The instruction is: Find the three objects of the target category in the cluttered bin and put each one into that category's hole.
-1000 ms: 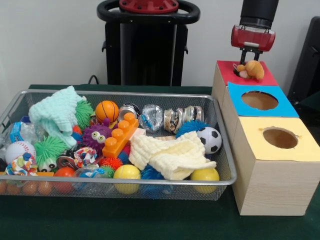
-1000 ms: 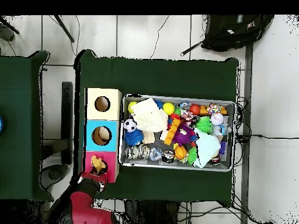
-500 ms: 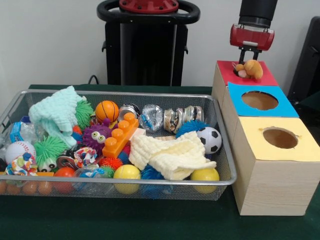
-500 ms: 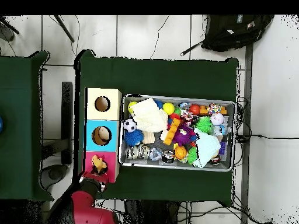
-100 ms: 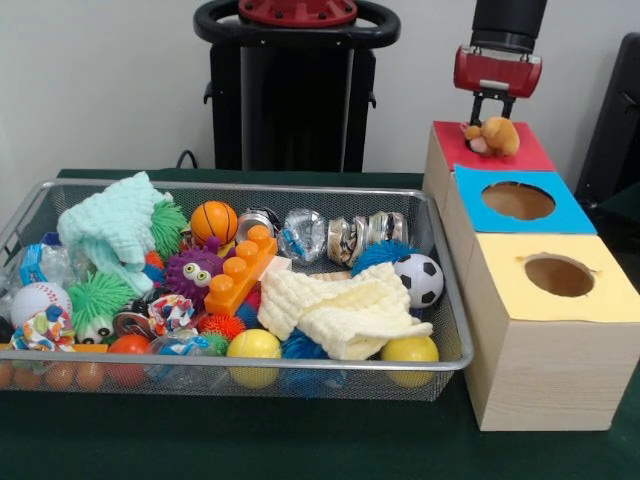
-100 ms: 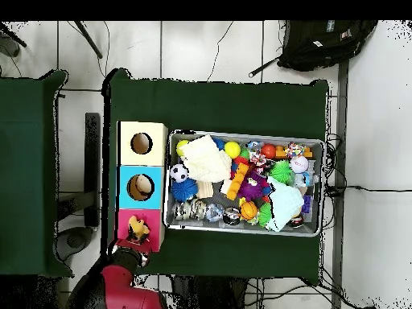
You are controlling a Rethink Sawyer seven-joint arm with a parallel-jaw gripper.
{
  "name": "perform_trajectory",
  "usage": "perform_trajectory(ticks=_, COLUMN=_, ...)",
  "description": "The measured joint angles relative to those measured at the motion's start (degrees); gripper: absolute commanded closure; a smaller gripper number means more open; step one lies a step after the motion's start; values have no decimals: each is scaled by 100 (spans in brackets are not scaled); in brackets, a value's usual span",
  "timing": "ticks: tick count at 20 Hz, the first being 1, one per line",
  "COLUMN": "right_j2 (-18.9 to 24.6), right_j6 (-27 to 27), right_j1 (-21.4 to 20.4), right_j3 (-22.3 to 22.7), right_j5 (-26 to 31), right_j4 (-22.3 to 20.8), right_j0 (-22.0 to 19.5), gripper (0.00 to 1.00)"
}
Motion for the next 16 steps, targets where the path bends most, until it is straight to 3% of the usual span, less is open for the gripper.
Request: perform_trajectory(ticks=16, right_j2=81, right_j6=-1, right_j1=-58, right_j3=39, right_j5=0, right_j4=-39, right_j0=-98, gripper=0)
